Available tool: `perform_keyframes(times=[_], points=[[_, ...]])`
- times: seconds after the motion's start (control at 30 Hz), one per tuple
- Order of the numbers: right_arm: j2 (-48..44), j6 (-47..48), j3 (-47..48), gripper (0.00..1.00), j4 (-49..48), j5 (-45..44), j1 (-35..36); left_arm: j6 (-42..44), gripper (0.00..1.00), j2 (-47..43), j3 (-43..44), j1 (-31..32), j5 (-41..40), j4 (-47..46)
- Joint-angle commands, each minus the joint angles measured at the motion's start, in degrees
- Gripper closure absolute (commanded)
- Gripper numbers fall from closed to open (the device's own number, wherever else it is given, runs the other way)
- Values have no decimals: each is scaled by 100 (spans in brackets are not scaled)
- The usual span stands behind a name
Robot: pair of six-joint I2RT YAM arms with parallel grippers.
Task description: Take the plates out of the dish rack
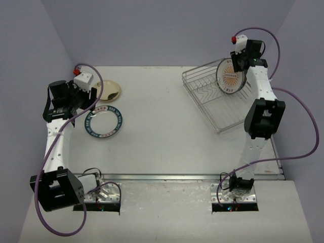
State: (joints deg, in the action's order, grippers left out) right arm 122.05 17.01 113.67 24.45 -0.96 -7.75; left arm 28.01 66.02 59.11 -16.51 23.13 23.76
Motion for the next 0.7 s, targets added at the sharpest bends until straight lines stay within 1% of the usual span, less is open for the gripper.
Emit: perform_keyframes(times=[0.0, 0.13, 0.17, 0.2, 0.23, 0.33, 0.37, 0.4, 0.47, 0.63, 0.67], points=[[216, 133, -11, 59, -203, 60, -7, -50, 41, 25, 74, 60, 94, -162], [293, 145, -18, 60, -221, 60, -16, -68, 41, 25, 92, 67, 97, -150], [291, 146, -52, 61, -221, 60, -17, -69, 41, 25, 92, 61, 104, -143], [282, 153, -92, 65, -221, 60, -24, -77, 41, 24, 92, 59, 104, -143], [267, 153, -107, 72, -221, 60, -16, -85, 41, 17, 92, 52, 104, -143], [85, 89, -196, 88, -239, 60, -16, -94, 41, -1, 100, 54, 107, -143], [34, 57, -194, 95, -239, 60, -16, -94, 41, -3, 101, 58, 113, -143], [-19, 54, -178, 96, -228, 60, -16, -98, 41, -10, 103, 52, 114, -143], [-147, 22, -82, 100, -99, 61, -7, -138, 41, -10, 118, 52, 122, -143], [-577, 48, -2, 100, -39, 254, 17, -182, 41, -28, 144, 54, 157, -143], [-681, 44, 25, 100, -37, 262, 31, -194, 39, -32, 156, 56, 181, -135]])
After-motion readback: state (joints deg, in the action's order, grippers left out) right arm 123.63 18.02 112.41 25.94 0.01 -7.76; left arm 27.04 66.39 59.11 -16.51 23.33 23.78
